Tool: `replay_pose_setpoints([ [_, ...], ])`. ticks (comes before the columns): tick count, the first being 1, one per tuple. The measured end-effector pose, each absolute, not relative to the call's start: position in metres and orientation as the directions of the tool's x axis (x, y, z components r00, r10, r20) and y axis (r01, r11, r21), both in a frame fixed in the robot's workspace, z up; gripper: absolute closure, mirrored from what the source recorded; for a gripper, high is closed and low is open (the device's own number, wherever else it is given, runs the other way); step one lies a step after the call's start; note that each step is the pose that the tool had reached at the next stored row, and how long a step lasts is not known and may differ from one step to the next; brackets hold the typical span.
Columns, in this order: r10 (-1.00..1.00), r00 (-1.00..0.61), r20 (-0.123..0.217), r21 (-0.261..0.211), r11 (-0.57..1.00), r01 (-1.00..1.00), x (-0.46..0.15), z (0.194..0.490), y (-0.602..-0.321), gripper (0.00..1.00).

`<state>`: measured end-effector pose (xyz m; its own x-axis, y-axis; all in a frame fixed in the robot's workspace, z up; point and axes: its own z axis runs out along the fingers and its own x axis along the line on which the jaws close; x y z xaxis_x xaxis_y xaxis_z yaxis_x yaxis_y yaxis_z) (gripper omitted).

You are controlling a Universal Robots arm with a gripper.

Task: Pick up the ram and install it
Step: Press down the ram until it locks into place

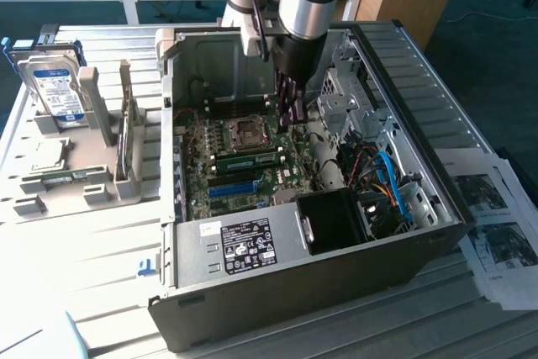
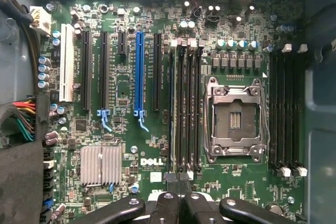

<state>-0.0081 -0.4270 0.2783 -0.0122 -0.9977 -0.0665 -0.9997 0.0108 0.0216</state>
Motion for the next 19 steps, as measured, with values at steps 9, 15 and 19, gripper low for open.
replay_pose_setpoints([
  [9, -0.998, -0.012, -0.066, 0.022, 0.011, -1.0, -0.0081, 0.2765, -0.427, 0.9],
  [15, -0.998, -0.012, -0.067, 0.022, 0.011, -1.0, -0.0081, 0.274, -0.427, 0.9],
  [19, -0.998, -0.012, -0.066, 0.022, 0.011, -1.0, -0.0081, 0.2708, -0.427, 0.9],
])
